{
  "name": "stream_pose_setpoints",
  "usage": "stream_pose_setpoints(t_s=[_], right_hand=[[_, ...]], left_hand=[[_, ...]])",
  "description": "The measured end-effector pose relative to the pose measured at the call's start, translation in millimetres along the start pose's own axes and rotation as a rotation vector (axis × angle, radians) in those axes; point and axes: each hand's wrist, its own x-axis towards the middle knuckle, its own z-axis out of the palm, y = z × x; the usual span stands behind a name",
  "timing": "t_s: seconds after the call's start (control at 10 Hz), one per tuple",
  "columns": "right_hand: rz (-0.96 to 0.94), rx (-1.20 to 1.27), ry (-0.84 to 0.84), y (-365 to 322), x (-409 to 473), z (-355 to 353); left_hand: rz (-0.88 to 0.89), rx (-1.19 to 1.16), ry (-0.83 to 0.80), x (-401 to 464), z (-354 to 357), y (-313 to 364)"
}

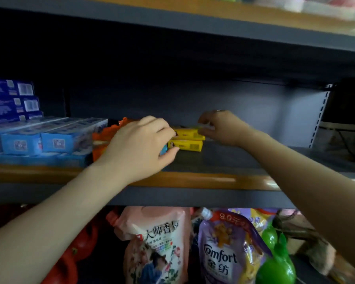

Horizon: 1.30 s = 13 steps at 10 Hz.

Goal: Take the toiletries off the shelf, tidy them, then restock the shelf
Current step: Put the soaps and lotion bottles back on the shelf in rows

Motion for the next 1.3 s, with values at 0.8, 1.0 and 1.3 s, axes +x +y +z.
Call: stream_pose_setpoints(t_s=[0.8, 1.0, 1.3], right_hand=[[-0.098, 0.242, -0.347, -2.9, -448.2, 66.8], [-0.016, 0.204, -0.483, -16.9, -470.1, 84.0], [0.163, 0.386, -0.591, 0.4, -468.9, 59.3]], left_hand=[[0.239, -0.695, -0.528, -147.7, 47.1, 270.0], [0.113, -0.728, -0.722, -182.7, 30.4, 297.9], [0.016, -0.703, -0.616, -191.8, 21.0, 331.1]])
